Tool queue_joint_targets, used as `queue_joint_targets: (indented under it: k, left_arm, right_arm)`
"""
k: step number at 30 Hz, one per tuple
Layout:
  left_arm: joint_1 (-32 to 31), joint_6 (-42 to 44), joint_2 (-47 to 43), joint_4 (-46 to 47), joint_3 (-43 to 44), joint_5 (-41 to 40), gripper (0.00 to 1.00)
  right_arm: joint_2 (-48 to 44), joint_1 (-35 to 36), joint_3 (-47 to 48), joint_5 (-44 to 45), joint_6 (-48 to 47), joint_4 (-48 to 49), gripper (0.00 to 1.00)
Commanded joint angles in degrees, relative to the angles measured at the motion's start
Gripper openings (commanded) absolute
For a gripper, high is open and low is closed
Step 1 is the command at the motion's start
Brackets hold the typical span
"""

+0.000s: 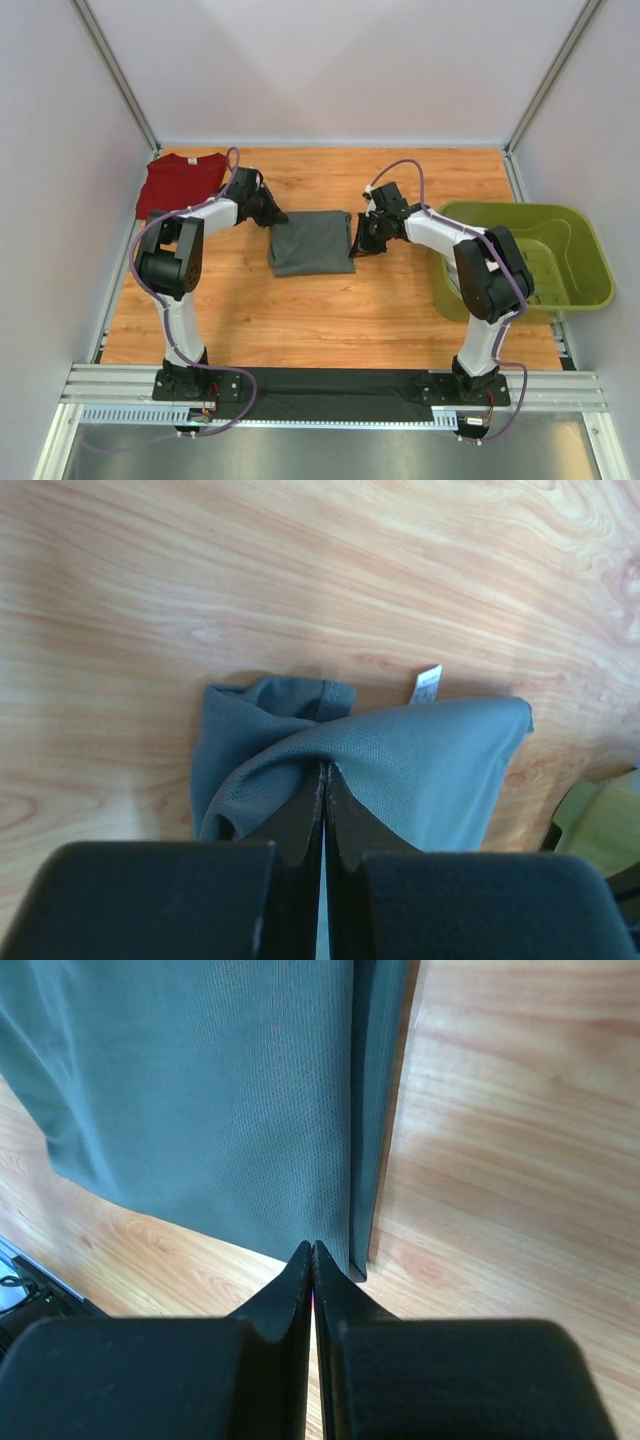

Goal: Fold and stack the t-shirts
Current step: Fold the tshirt, then neatly place the folded tshirt to the corner

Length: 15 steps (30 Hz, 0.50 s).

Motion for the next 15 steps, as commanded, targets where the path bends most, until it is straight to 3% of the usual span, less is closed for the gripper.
queue_joint_targets:
  k: [1, 7, 15]
  left_arm:
    - [0.69, -2.36, 2.58, 5.11, 1.4, 0.25, 0.0]
    - [0.95, -4.74, 7.24, 7.13, 1.67, 2.62, 0.0]
    - [1.13, -2.29, 6.98, 5.65, 3.24, 4.12, 0.0]
  right_arm:
    - [-0.11, 1.41, -1.66, -0.7, -0.76, 1.9, 0.01]
    - [-0.2, 3.08, -4.48, -0.08, -1.02, 2.43, 0.0]
    - [0.51, 3.61, -4.92, 0.89, -1.9, 1.9, 0.0]
